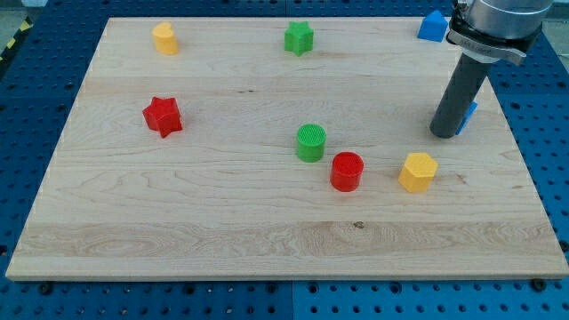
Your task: Push the red circle to the bottom of the green circle
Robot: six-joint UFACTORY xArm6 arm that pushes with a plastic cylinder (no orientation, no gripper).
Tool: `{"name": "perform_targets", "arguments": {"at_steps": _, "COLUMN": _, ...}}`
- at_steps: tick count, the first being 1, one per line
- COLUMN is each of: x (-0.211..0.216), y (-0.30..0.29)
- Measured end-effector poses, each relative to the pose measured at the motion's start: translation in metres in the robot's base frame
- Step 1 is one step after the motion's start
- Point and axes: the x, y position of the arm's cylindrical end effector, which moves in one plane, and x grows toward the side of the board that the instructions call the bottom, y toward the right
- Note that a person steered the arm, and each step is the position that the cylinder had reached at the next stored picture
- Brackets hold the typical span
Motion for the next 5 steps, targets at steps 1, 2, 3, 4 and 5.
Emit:
{"name": "perform_targets", "arguments": {"at_steps": 1, "x": 0.004, "y": -0.007}}
{"name": "perform_targets", "arguments": {"at_steps": 2, "x": 0.011, "y": -0.015}}
{"name": "perform_targets", "arguments": {"at_steps": 3, "x": 0.011, "y": -0.015}}
{"name": "perform_targets", "arguments": {"at_steps": 4, "x": 0.018, "y": -0.024}}
{"name": "perform_targets", "arguments": {"at_steps": 5, "x": 0.022, "y": -0.043}}
